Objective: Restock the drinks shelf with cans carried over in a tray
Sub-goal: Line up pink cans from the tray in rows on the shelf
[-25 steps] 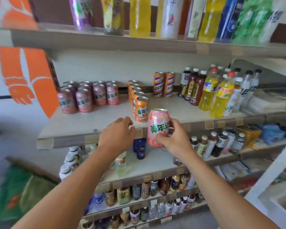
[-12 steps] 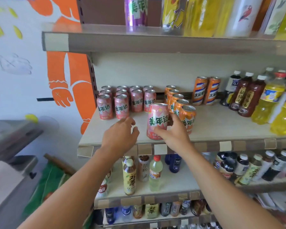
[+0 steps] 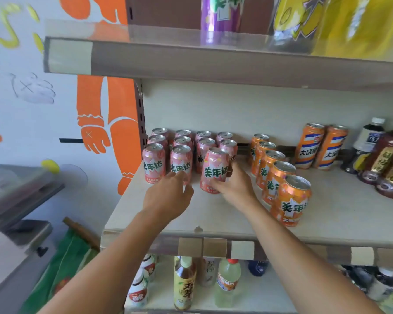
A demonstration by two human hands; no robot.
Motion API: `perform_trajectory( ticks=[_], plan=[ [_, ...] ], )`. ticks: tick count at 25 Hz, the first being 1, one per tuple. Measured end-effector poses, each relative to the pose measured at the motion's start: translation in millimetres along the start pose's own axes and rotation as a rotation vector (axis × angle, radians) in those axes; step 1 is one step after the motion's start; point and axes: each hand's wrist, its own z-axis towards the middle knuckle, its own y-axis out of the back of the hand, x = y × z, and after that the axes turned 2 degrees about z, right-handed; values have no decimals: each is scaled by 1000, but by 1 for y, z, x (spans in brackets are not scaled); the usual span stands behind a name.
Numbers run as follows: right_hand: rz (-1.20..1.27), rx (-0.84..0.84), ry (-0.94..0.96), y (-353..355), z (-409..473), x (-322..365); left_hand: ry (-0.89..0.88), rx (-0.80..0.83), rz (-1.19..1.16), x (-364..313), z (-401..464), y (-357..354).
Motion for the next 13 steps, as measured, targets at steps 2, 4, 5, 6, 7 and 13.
perform_trajectory(
  ticks=[2, 4, 5, 6, 7, 13],
  plan=[
    [1, 12, -8, -11, 16, -9, 11, 11, 2, 6, 10, -10],
    [-1, 12, -5, -17, 28, -13, 7, 26, 11, 10, 19, -19],
    [-8, 13, 3, -19, 33, -15, 2, 33, 16, 10, 22, -23],
    [-15, 16, 10, -20, 36, -17, -5, 37, 18, 11, 24, -26],
    [-18, 21, 19, -21, 38, -18, -10, 37, 18, 12, 26, -28],
    [-20, 35, 20, -28, 42, -31, -33, 36, 57, 14, 29, -34]
  ],
)
